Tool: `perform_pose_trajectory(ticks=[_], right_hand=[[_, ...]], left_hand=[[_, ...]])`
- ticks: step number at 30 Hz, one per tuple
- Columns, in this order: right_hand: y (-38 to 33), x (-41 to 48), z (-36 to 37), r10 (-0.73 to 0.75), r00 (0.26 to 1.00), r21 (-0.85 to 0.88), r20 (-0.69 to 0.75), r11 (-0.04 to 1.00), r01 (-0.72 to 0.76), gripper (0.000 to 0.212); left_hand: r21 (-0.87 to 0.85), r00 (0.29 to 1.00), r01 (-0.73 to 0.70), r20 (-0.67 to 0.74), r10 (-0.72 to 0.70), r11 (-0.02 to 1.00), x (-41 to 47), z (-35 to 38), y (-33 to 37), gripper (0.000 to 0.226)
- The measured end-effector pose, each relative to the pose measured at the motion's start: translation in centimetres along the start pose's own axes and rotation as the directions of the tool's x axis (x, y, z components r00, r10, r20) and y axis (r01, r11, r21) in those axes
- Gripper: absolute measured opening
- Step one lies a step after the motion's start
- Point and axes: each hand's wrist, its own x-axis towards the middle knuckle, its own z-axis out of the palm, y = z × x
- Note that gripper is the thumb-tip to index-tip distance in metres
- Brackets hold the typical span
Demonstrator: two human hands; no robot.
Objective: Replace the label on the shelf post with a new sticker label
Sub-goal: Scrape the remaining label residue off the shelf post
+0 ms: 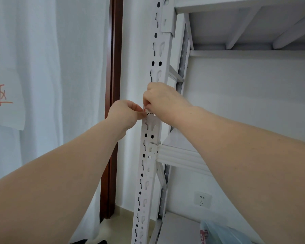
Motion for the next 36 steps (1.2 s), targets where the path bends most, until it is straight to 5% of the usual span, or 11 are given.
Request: perform_pose_trajectory(ticks=[10, 12, 16, 21, 30, 36], right_hand=[[0.8, -0.5, -0.4, 0.249, 0.957, 0.414, -0.151, 0.895, -0.167, 0.016], [0.9, -1.2, -0.4, 0.284, 0.947, 0.497, -0.150, 0.850, -0.176, 0.012], [0.6, -2.8, -0.3, 0.334, 0.930, 0.587, -0.155, 0.788, -0.185, 0.008], [0.5, -4.8, -0.2, 0.372, 0.917, 0.624, -0.144, 0.754, -0.208, 0.007], [0.3, -7.7, -0.7, 0.441, 0.895, 0.698, -0.072, 0.663, -0.271, 0.008], [0.4, -9.0, -1.1, 0.537, 0.832, 0.860, 0.142, 0.349, -0.372, 0.024]], left_hand=[[0.024, 1.000, 0.000, -0.022, 0.000, 1.000, -0.6, -0.2, 0.3, 0.011], [-0.086, 0.997, 0.079, -0.006, -0.079, 0.993, -1.1, -0.5, 0.7, 0.010], [-0.418, 0.927, 0.344, 0.294, -0.233, 0.841, -2.5, -0.8, 1.4, 0.021], [-0.582, 0.919, 0.373, 0.337, -0.202, 0.723, -3.9, -0.2, 1.8, 0.015], [-0.460, 0.961, 0.264, 0.199, -0.191, 0.848, -5.5, 0.3, 2.9, 0.011], [-0.380, 0.975, 0.173, 0.196, -0.103, 0.909, -6.5, 0.4, 3.3, 0.010]])
